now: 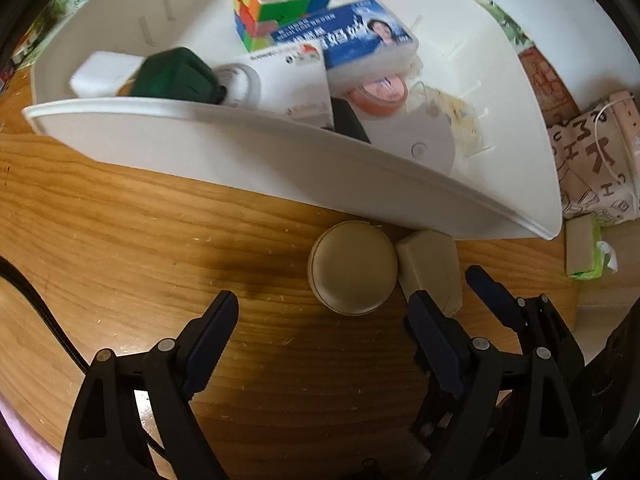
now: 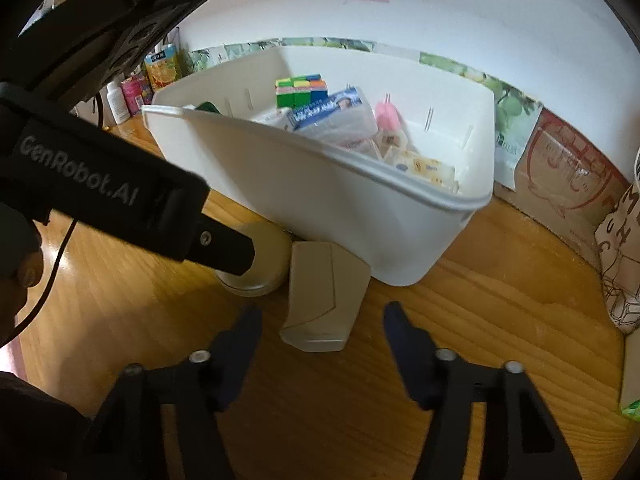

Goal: Organize rigid objects
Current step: 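Lower left gripper toward beige round compact while right gripper lowers toward cream cover, then close left gripper on beige round compact while right gripper closes on cream cover, then carry compact into bin and open left gripper while right gripper drops cover there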

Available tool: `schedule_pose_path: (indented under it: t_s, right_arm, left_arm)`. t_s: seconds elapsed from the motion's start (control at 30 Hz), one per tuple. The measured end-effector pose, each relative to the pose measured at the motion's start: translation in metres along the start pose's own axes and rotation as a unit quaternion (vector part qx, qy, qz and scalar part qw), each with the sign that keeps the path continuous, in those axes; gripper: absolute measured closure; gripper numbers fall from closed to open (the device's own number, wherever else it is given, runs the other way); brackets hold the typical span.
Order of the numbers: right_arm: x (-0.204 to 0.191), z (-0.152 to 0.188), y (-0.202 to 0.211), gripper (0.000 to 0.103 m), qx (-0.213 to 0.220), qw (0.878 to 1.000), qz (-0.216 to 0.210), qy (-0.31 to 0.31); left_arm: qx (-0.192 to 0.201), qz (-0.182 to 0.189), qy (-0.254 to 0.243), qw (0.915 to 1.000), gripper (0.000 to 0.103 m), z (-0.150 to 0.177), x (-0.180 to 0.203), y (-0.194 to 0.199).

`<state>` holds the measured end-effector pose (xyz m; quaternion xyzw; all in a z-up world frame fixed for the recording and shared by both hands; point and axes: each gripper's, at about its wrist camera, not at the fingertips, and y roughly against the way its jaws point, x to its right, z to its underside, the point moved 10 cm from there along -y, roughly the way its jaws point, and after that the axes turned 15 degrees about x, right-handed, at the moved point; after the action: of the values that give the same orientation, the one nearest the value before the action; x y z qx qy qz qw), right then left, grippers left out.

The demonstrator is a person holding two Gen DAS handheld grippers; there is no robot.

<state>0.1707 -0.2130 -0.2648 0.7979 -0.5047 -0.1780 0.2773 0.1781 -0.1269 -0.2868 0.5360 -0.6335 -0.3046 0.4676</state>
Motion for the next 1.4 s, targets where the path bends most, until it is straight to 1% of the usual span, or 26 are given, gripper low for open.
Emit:
schedule_pose_path:
  t_s: [0.03, 0.07, 0.1, 0.27, 0.4, 0.53, 0.6, 0.63, 0.67, 0.7, 0.73, 0.97, 1.1, 1.3, 1.4]
  right_arm:
    - [0.001, 0.001, -0.001, 0.054, 0.0, 1.0, 0.0, -0.002]
    - [0.003, 0.002, -0.001, 0.057, 0.001, 1.0, -0.003, -0.008]
    - [0.003, 0.003, -0.001, 0.064, 0.003, 1.0, -0.006, -0.014]
    - [0.008, 0.006, 0.003, 0.064, 0.005, 1.0, -0.005, -0.025]
    - [0.018, 0.007, 0.008, 0.065, 0.002, 1.0, 0.005, -0.028]
    - [0.03, 0.009, 0.017, 0.065, -0.001, 0.999, 0.017, -0.03]
    - [0.034, 0.009, 0.021, 0.065, -0.001, 0.999, 0.022, -0.032]
    - [0.036, 0.009, 0.023, 0.066, -0.001, 0.999, 0.023, -0.033]
    - [0.037, 0.008, 0.025, 0.066, -0.001, 0.999, 0.025, -0.034]
    - [0.037, 0.009, 0.027, 0.066, -0.002, 0.999, 0.026, -0.033]
    - [0.037, 0.009, 0.029, 0.066, -0.003, 0.999, 0.028, -0.032]
    - [0.023, 0.005, 0.034, 0.066, -0.002, 1.0, 0.023, -0.014]
    - [0.011, -0.001, 0.039, 0.066, 0.0, 1.0, 0.024, -0.002]
    - [-0.017, -0.016, 0.051, 0.066, 0.012, 1.0, 0.02, 0.016]
    - [-0.032, -0.027, 0.055, 0.066, 0.021, 0.999, 0.018, 0.029]
  left_arm:
    - [-0.004, -0.003, -0.004, 1.0, 0.014, 0.001, 0.001, -0.003]
    - [-0.007, -0.004, -0.007, 0.9999, 0.014, 0.002, 0.001, -0.005]
    - [-0.01, -0.005, -0.009, 0.9999, 0.014, 0.003, 0.002, -0.006]
    - [-0.024, -0.012, -0.022, 0.9994, 0.014, 0.007, 0.007, -0.016]
    - [-0.019, -0.017, -0.032, 0.9992, 0.015, 0.0, 0.016, -0.022]
    - [-0.014, -0.033, -0.039, 0.9986, 0.016, -0.003, 0.019, -0.024]
    - [-0.008, -0.042, -0.045, 0.9981, 0.024, -0.006, 0.022, -0.025]
    - [-0.004, -0.044, -0.046, 0.998, 0.026, -0.014, 0.029, -0.03]
    - [-0.003, -0.042, -0.046, 0.9981, 0.032, -0.016, 0.031, -0.03]
    - [-0.002, -0.039, -0.045, 0.9982, 0.04, -0.019, 0.034, -0.029]
    - [-0.001, -0.032, -0.041, 0.9987, 0.045, -0.021, 0.037, -0.028]
    - [-0.007, -0.021, -0.013, 0.9997, 0.046, -0.017, 0.034, -0.023]
    - [-0.011, -0.018, 0.006, 0.9998, 0.046, -0.013, 0.022, -0.016]
    - [0.006, -0.025, 0.023, 0.9994, 0.046, -0.015, -0.003, 0.005]
    - [0.017, -0.03, 0.033, 0.9989, 0.046, -0.017, -0.025, 0.02]
